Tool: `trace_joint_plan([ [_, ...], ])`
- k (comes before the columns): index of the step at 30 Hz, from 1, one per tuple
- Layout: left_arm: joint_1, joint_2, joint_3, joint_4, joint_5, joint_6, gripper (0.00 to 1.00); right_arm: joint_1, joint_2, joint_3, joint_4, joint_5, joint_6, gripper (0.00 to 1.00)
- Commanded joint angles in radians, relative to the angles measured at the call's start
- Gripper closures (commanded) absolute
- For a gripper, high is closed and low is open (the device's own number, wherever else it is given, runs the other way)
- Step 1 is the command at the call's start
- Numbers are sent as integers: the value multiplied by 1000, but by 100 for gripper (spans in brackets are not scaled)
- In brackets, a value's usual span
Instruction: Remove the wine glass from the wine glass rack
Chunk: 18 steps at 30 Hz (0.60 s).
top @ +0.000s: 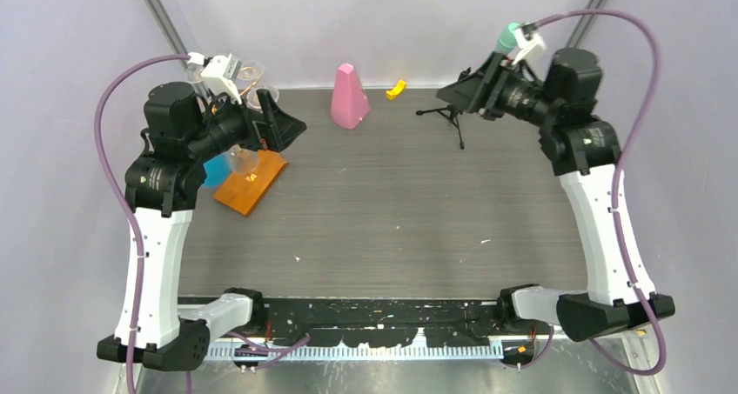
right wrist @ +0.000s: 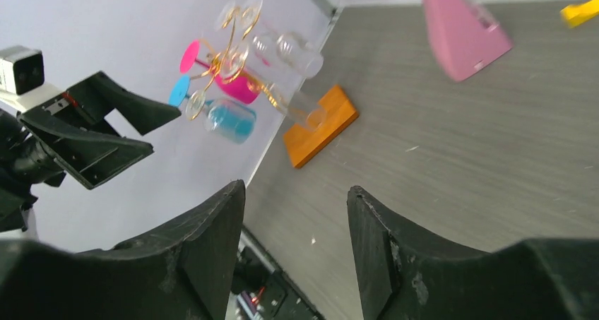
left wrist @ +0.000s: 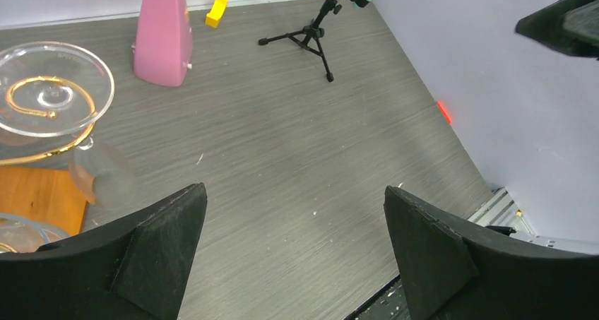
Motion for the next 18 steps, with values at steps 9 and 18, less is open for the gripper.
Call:
trace_joint_plan([
  [9, 3, -90, -29, 9, -44, 28, 0, 313, 121, -210, 506, 307, 437, 33],
  [18, 3, -162, 28, -5, -393, 26, 0, 465, 458, 37, 565, 422, 604, 23],
])
